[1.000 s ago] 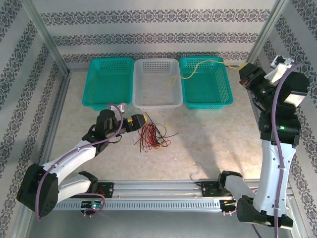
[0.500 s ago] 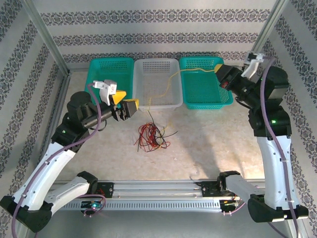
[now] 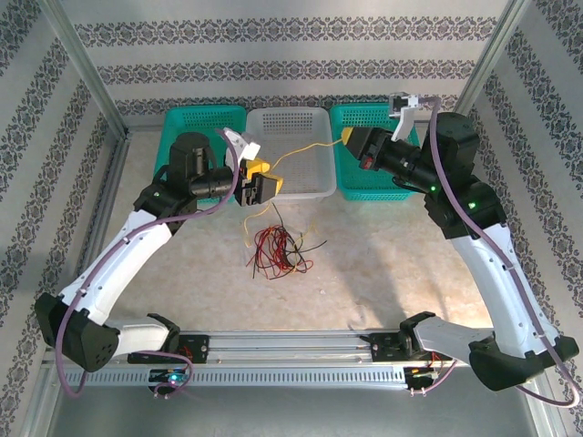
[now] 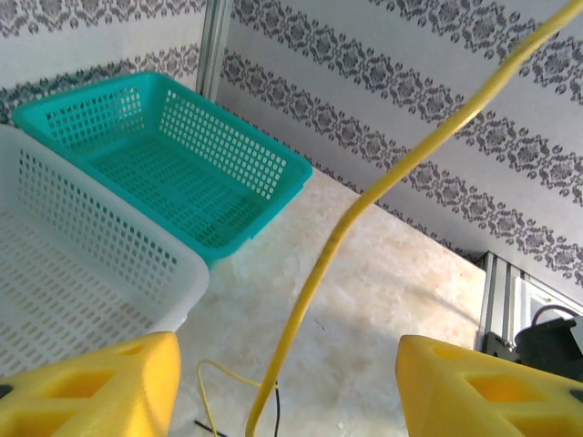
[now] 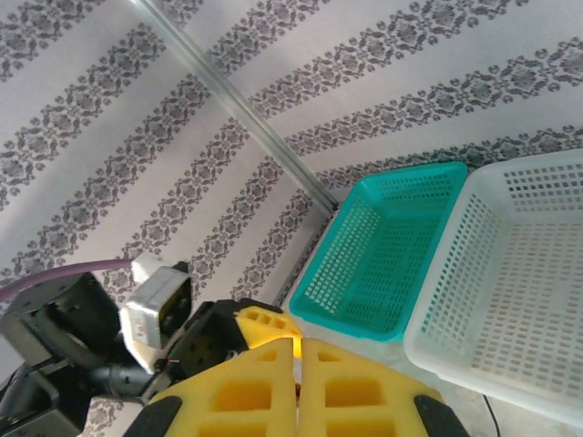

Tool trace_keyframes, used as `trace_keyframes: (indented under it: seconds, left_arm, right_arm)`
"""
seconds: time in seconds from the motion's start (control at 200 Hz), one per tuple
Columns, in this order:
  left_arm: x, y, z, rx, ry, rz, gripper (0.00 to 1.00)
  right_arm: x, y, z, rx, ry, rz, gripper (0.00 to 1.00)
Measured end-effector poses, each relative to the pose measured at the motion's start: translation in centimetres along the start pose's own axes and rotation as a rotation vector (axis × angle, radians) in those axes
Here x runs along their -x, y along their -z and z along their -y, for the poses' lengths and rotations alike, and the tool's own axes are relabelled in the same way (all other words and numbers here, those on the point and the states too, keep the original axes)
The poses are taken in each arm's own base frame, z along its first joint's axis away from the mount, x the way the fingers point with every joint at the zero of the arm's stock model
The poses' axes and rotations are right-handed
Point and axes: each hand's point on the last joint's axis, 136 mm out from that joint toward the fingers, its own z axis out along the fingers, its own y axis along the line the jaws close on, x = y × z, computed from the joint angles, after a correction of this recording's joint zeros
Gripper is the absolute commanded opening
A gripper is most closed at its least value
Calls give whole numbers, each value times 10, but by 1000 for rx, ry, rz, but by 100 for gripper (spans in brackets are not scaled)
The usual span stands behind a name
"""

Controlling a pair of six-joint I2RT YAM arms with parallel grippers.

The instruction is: Untangle the cables

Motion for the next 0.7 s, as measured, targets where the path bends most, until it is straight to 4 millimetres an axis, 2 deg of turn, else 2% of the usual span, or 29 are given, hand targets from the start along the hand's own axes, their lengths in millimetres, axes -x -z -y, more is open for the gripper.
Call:
trace_keyframes:
  seconds: [0.065,0.225,0.43,0.7]
  left_arm:
    - [-2,2,1,-1,1,-2,60]
    - [-10,6,4,0,10,-6,50]
    - [-24,3,-2,18,38,-36,46]
    - [-50,-3,-7,16,115,-85,30]
  right_arm:
    - [0,0,-4,10,7,-1,0]
    - [5,-2,-7,19,20,10,0]
    - [5,-8,-10,32,24,7,0]
    - [6,-7,-11,36,28,13,0]
